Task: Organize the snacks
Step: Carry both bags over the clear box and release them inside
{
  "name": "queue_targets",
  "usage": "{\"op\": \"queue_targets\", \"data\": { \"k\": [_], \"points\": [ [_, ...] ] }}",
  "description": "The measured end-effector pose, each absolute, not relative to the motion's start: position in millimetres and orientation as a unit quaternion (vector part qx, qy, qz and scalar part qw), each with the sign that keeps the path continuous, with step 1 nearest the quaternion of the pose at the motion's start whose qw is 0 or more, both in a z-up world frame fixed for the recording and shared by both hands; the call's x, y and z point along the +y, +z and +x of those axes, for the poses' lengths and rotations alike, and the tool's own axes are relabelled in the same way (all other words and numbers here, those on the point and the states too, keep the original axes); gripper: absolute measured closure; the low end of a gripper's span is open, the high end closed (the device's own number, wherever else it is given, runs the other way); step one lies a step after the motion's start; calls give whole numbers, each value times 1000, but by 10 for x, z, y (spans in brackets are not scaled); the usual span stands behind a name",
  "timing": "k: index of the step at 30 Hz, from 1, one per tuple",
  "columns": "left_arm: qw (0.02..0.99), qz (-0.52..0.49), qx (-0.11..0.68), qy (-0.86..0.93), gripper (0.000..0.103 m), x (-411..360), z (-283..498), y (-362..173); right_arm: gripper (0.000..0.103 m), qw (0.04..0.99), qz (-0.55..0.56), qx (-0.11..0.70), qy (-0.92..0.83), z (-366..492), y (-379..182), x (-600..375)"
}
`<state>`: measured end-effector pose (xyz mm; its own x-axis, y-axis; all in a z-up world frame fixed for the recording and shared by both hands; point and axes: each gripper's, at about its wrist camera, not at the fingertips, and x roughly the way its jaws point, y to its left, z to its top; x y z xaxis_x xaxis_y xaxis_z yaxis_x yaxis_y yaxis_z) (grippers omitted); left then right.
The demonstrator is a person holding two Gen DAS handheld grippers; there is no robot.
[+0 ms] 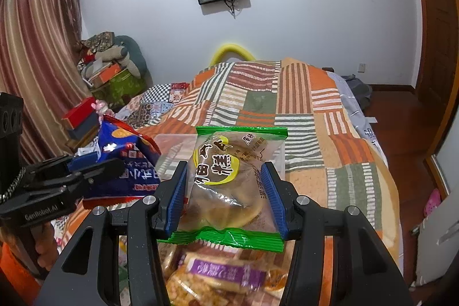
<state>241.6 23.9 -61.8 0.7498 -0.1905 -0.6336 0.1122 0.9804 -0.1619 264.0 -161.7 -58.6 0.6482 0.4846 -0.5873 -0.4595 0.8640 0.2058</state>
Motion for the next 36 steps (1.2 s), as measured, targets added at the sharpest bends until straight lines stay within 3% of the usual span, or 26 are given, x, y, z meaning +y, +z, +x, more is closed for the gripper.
{"op": "queue_targets", "data": {
  "k": [24,28,36],
  "points": [
    [900,-20,428,-78,62,101,3094,-1281,53,875,-46,407,260,3103,-1176,-1316],
    [897,-28,436,-74,58,146,3087,-1294,53,874,-36,410,258,3093,-1154,-1352],
    [909,-30,408,-77,38,196,2814,-1050,44,885,-37,388,254,2922,-956,-1442]
  ]
}}
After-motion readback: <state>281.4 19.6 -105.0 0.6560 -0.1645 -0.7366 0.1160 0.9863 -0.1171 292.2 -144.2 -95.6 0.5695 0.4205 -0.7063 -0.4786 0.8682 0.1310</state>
